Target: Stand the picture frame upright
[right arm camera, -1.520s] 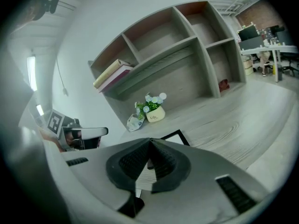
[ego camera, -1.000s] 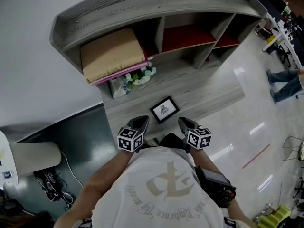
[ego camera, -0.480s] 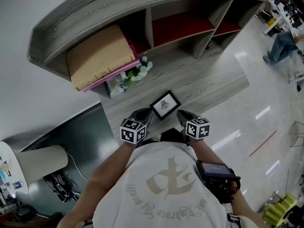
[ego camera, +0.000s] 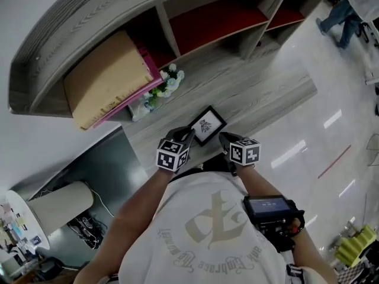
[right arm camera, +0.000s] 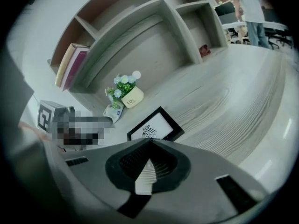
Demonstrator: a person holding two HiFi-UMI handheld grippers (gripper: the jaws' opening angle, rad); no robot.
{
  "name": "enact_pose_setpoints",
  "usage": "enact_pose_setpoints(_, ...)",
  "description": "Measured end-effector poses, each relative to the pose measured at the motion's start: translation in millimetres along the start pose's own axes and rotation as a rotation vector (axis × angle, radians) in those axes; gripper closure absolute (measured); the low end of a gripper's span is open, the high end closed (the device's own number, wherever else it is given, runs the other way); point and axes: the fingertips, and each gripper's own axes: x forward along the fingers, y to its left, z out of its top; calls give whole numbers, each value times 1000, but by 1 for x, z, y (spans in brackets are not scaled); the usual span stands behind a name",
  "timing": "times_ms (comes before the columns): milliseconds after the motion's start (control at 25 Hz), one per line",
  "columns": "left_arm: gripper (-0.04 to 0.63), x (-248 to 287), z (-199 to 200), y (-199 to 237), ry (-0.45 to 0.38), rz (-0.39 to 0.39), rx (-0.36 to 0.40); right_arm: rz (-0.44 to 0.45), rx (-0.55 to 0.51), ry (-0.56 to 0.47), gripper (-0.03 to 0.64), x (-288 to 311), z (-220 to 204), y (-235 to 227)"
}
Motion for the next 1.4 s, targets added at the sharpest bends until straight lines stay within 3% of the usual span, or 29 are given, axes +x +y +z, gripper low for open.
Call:
enact_pose_setpoints(360, 448, 55, -7, 15, 134, -15, 80, -13, 176, 51, 492, 21, -4, -16)
enact_pose_setpoints(560, 446, 75, -9, 32, 182, -4, 102, -34, 237, 98, 442, 30, -10, -17)
enact_pose_setpoints(760, 446, 87, -18, 39, 234, -22, 121, -73, 262, 101, 433, 42, -9, -21)
enact_pose_setpoints(1040, 440, 95, -30, 39, 280, -22, 114, -150, 114, 158, 426, 55, -1, -23)
enact_pose_setpoints(1400, 442, 89, -34, 36, 301, 16, 49, -209, -67, 186, 452, 57, 7, -29)
